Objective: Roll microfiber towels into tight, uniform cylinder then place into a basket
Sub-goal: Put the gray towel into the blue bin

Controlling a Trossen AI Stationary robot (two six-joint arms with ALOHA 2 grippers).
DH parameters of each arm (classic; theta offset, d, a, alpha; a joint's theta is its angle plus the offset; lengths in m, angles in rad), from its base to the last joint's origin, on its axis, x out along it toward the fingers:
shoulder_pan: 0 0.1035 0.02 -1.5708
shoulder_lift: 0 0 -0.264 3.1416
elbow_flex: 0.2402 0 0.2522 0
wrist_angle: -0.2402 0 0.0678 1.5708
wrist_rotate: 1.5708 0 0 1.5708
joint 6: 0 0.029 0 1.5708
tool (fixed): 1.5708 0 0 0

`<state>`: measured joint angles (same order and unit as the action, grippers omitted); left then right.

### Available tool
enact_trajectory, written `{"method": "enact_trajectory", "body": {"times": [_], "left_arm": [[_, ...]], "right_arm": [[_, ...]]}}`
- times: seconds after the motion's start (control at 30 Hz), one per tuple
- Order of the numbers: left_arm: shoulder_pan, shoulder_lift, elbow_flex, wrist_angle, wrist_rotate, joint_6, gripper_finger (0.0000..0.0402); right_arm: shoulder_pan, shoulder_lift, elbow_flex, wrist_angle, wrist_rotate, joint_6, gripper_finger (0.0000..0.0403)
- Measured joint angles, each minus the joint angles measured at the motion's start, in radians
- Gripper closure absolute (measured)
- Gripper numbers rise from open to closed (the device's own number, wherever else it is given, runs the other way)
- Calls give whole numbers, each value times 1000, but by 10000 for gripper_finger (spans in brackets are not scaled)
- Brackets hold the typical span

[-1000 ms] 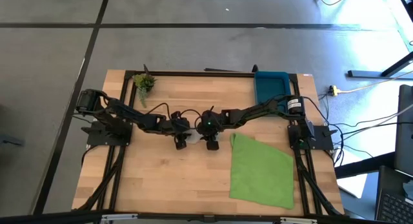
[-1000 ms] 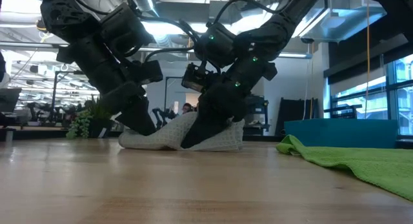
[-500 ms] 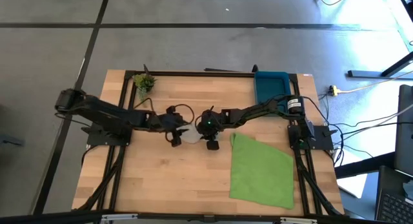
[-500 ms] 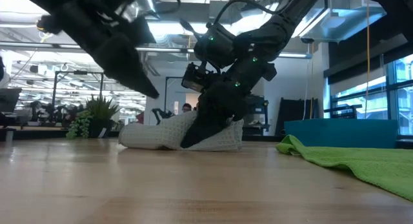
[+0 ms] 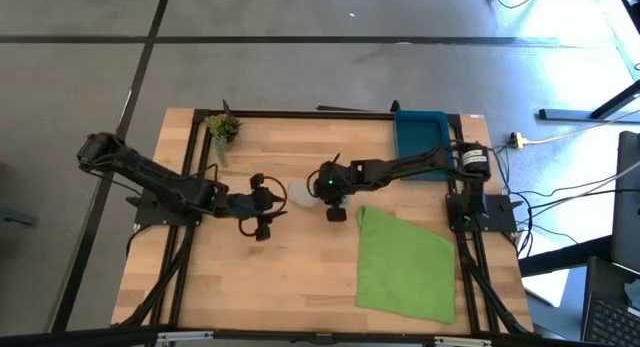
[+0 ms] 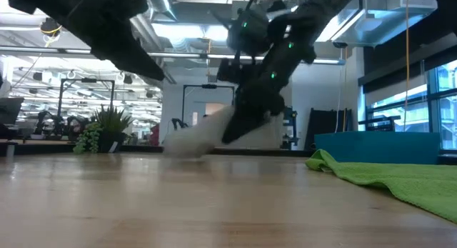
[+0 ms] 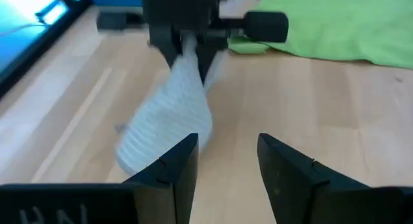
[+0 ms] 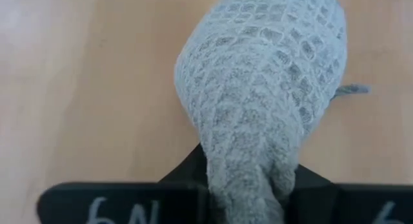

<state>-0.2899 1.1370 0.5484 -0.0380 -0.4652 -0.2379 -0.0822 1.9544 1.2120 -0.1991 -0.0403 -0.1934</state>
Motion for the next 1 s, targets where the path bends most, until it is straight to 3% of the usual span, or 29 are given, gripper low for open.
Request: {"method": "enact_trajectory", "body": {"times": [0.2,0.53,0.73,1.0], "left_arm": [[-67,0,0,1,-121,-19,252],[-110,1,-1,25,-166,-22,252],[-106,1,-1,33,-208,10,252],[-92,1,-1,27,-207,38,252]], "right_arm": [[0,-123,0,-79,67,7,350],[0,-349,3,-264,274,92,350],[3,-493,4,-490,578,226,350],[4,-637,4,-847,832,540,350]]}}
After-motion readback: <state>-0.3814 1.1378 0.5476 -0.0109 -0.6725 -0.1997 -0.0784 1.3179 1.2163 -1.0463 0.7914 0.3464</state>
